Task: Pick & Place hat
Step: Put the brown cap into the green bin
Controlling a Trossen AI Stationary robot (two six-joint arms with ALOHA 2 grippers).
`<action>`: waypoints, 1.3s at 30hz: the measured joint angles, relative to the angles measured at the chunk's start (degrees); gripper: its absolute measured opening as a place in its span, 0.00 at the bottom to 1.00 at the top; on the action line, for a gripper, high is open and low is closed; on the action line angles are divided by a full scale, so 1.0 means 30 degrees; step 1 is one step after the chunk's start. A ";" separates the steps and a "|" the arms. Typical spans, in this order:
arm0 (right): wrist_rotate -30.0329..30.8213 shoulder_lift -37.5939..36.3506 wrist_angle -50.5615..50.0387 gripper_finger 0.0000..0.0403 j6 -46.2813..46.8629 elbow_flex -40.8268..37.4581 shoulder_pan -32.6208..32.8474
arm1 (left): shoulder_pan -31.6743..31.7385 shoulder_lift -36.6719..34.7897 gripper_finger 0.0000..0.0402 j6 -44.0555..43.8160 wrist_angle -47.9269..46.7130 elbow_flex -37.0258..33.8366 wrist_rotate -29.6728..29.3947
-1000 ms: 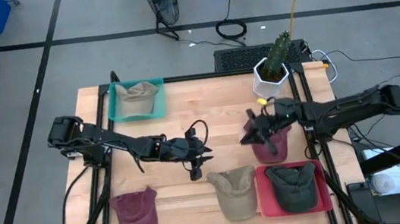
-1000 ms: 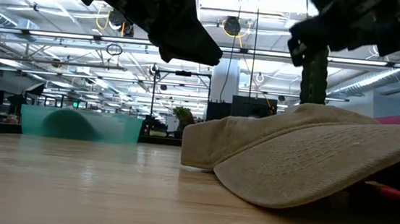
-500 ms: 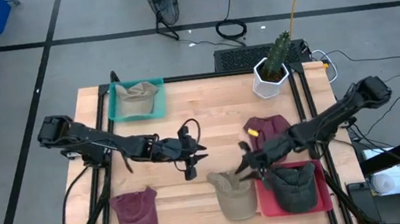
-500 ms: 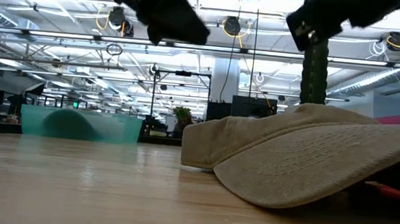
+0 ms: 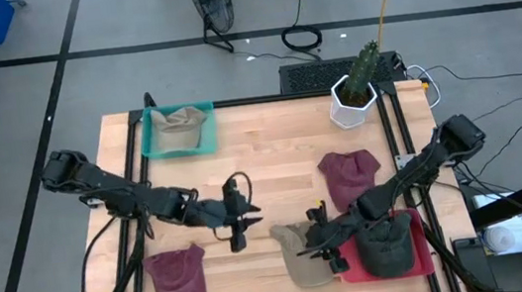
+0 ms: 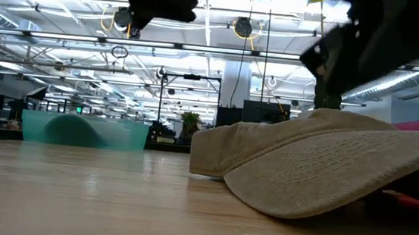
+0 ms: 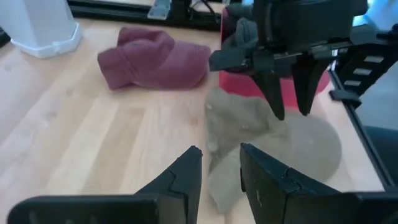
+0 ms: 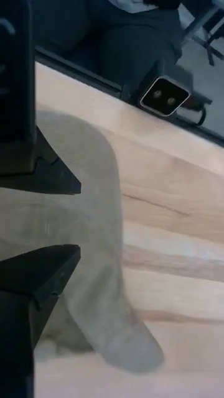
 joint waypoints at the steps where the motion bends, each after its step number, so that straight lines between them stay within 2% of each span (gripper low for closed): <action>1: 0.0002 0.0251 -0.0024 0.34 0.0349 0.0000 0.0050 | -0.0320 0.0094 0.28 -0.0136 -0.0116 0.0000 -0.0374; 11: 0.0648 0.2211 0.0125 0.43 0.1575 0.0036 0.0072 | -0.2677 0.0146 0.28 -0.1453 -0.0153 0.0000 -0.3888; 16: 0.0624 0.1895 0.0227 0.41 0.0928 0.0021 0.0072 | -0.2991 0.0146 0.28 -0.1282 -0.0204 0.0000 -0.4268; 21: 0.1532 0.1411 0.0976 0.32 -0.0878 -0.0015 0.0072 | -0.2861 0.0146 0.28 -0.1025 -0.0238 0.0000 -0.4310; 28: 0.1620 0.1347 0.1015 0.06 -0.1721 -0.0015 -0.0147 | -0.2684 0.0146 0.28 -0.0993 -0.0967 0.0000 -0.4315; 30: 0.1612 0.1347 0.1005 0.02 -0.1555 -0.0015 -0.0221 | -0.2684 0.0146 0.28 -0.0994 -0.1108 0.0000 -0.4309; 34: 0.1647 0.1340 0.1013 0.07 -0.1205 -0.0015 -0.0234 | -0.2698 0.0146 0.28 -0.1056 -0.1191 0.0000 -0.4301; 39: 0.1613 0.1336 0.1011 0.17 -0.0954 -0.0015 -0.0226 | -0.2686 0.0146 0.28 -0.1088 -0.1210 0.0000 -0.4301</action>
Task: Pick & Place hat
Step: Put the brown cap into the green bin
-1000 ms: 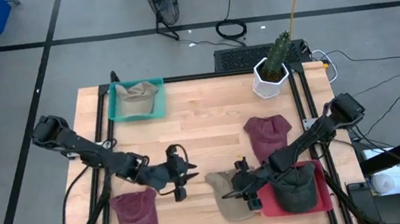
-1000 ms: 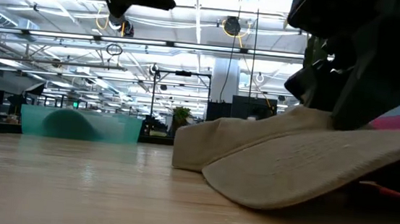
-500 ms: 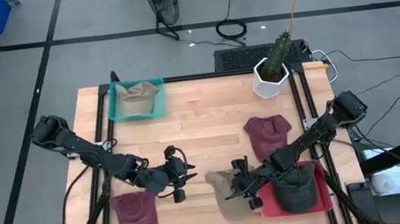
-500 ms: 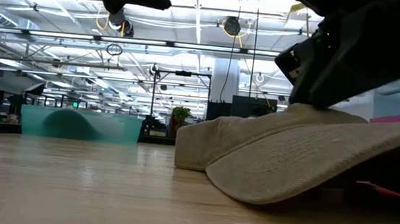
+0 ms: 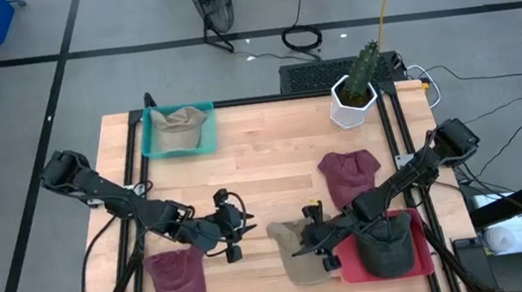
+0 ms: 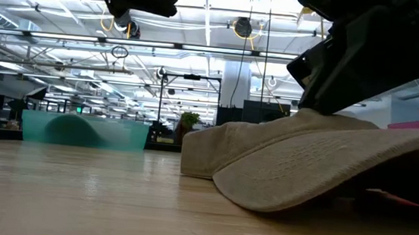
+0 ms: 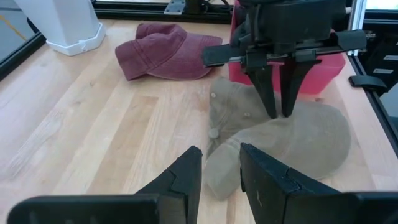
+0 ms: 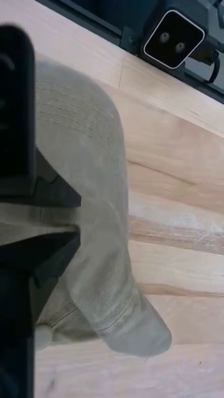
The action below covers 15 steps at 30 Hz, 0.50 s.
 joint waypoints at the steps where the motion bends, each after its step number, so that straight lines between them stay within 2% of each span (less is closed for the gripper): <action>1: -0.0010 -0.0044 -0.0046 0.20 0.0000 0.0000 0.0000 | 0.0000 0.0000 0.28 -0.0002 0.0000 0.0000 0.0000; 9: -0.0095 -0.0555 -0.0343 0.39 0.1040 -0.0007 0.0000 | -0.0005 0.0000 0.28 -0.0268 -0.0432 0.0000 0.0015; 15: -0.0127 -0.0623 -0.1136 0.45 0.2543 -0.0384 0.0036 | -0.0005 0.0000 0.28 -0.0335 -0.0418 0.0000 0.0015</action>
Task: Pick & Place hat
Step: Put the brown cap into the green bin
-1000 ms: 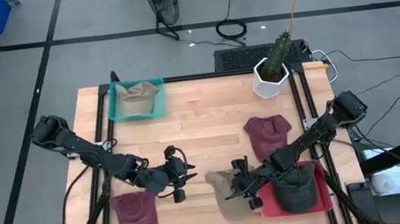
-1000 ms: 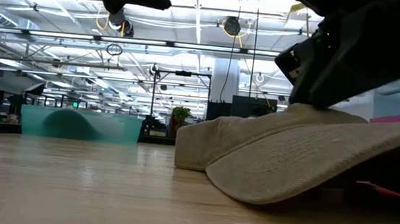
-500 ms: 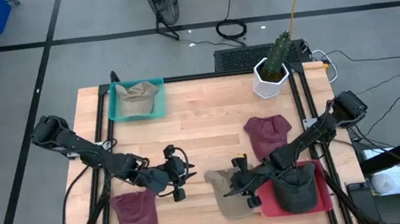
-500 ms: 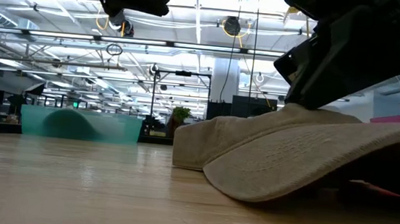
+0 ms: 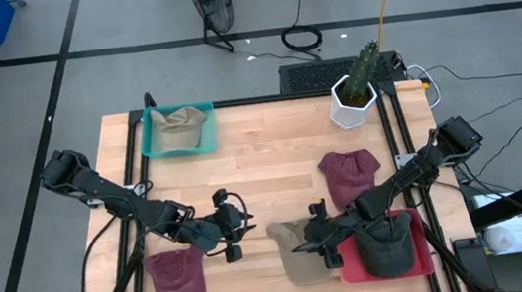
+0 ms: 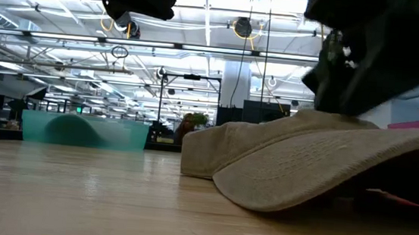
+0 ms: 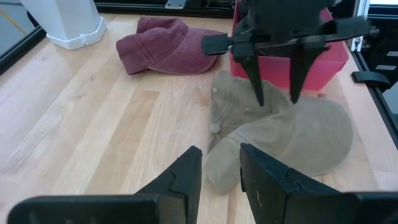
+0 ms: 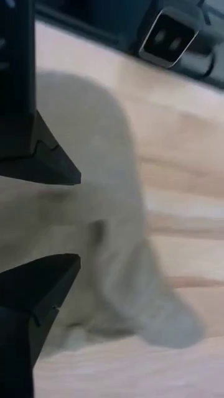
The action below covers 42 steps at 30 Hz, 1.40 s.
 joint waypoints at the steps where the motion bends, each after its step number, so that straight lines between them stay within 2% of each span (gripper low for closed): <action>1: -0.0003 0.0002 -0.0037 0.45 0.0302 -0.0233 0.0005 | -0.0005 0.0000 0.28 0.0000 -0.0002 0.0000 0.0000; 7: 0.0024 -0.0015 0.0152 0.41 0.1245 -0.1268 0.0000 | 0.0007 0.0000 0.28 0.0000 0.0003 0.0000 -0.0008; 12: 0.0102 -0.0015 0.0778 0.34 0.0562 -0.1388 0.0000 | 0.0007 0.0000 0.28 0.0007 0.0010 0.0000 -0.0463; 16: 0.0658 -0.0007 0.2086 0.24 -0.0349 -0.1394 -0.0007 | 0.0000 0.0000 0.28 0.0007 0.0010 0.0000 -0.0474; 23: 0.1107 -0.0007 0.3411 0.02 -0.1341 -0.1394 -0.0080 | -0.0073 0.0000 0.28 -0.0115 -0.0483 0.0000 -0.0480; 37: 0.1107 -0.0007 0.4700 0.00 -0.2062 -0.1394 -0.0561 | -0.0073 0.0000 0.28 -0.0648 -0.1178 0.0000 -0.0481; 42: 0.1056 -0.0007 0.4693 0.05 -0.2055 -0.1394 -0.0554 | -0.0073 0.0000 0.28 -0.0648 -0.1184 0.0000 -0.0481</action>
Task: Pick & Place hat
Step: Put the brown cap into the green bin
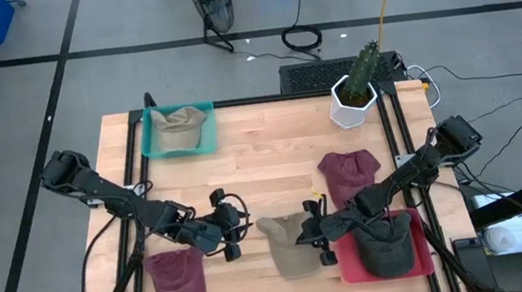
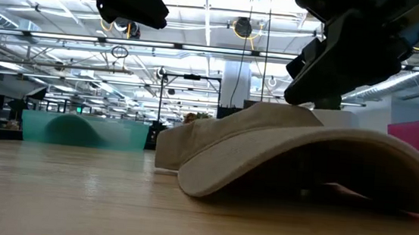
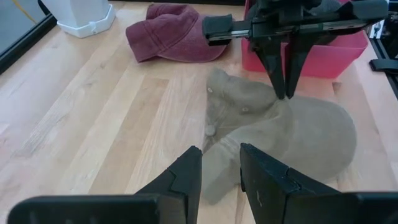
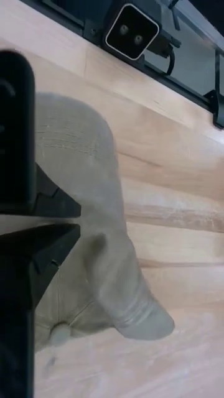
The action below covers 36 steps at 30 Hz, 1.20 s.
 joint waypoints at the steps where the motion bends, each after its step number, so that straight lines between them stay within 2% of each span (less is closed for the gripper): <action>1: -0.0027 0.0000 0.0000 0.07 0.0000 0.0000 0.0000 | 0.0000 0.0000 0.28 0.0000 0.0005 0.0000 0.0000; 11: -0.0007 0.0000 -0.0192 0.33 0.1201 -0.0591 0.0000 | 0.0000 0.0000 0.28 0.0000 -0.0002 0.0000 0.0000; 17: -0.0022 0.0007 -0.0145 0.37 0.2098 -0.1256 0.0000 | 0.0000 0.0000 0.28 0.0007 -0.0009 0.0000 -0.0007; 22: 0.0535 0.0007 -0.0075 0.30 0.1687 -0.1304 0.0007 | 0.0000 0.0000 0.28 0.0007 -0.0009 0.0000 -0.0007; 29: 0.0998 0.0007 0.1779 0.03 0.0470 -0.1318 0.0007 | 0.0000 0.0000 0.28 0.0015 -0.0060 0.0000 -0.0007; 36: 0.0969 0.0007 0.4119 0.01 -0.0461 -0.1311 0.0007 | 0.0000 0.0000 0.28 0.0022 -0.0088 0.0000 -0.0007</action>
